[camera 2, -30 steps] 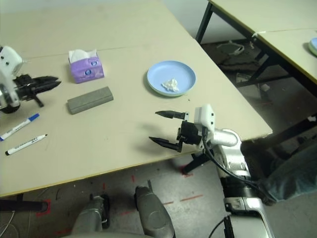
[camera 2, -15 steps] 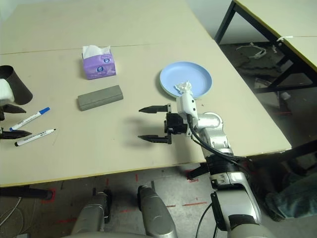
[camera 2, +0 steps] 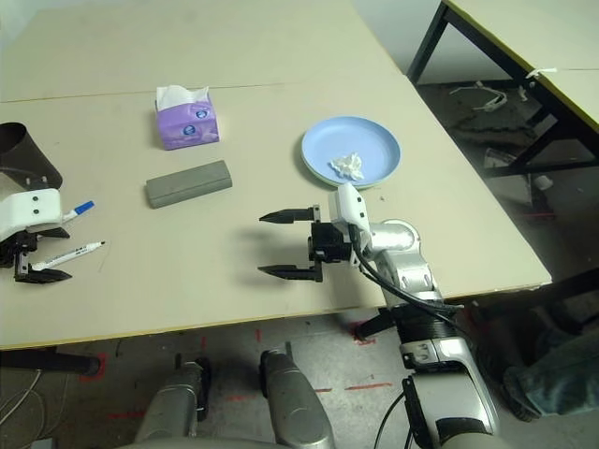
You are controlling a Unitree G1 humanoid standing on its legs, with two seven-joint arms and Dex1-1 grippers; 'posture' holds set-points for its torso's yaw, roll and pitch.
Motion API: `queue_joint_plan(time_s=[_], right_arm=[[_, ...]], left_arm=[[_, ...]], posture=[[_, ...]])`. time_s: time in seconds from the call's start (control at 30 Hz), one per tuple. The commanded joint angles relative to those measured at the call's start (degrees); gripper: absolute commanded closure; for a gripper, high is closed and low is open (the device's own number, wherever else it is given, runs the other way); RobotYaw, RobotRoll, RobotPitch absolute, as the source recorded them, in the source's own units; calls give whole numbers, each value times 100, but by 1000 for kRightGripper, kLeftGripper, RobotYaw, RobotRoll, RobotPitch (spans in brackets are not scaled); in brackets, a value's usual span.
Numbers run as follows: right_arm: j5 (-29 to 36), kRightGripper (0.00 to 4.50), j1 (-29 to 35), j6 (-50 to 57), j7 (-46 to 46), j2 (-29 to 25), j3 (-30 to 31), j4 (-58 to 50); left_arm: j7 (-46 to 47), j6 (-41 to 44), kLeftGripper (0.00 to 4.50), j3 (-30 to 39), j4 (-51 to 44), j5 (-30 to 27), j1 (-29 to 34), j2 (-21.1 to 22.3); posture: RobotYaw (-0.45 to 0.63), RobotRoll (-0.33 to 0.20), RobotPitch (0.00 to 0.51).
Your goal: Organize and tidy the items on the table.
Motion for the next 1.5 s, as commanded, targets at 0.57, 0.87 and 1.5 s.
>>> queue_joint_plan(time_s=[0.57,0.87,1.5], right_arm=[[47,0,-62,221,-122,84,55,-250],[43,0,12,550,-147,58,124,-239],[-81,0,41,1268,-1627,689,5,-101]], left_arm=[[-20,-162,3299,189,146,-117,352,-228],[-516,250,4249,881,-369,-877,998,301],[3653,2322,4249,5497,-3097,-2992,2033,-2307]], posture=[[-234,0,211],[-181,0,215],[-27,0,235]])
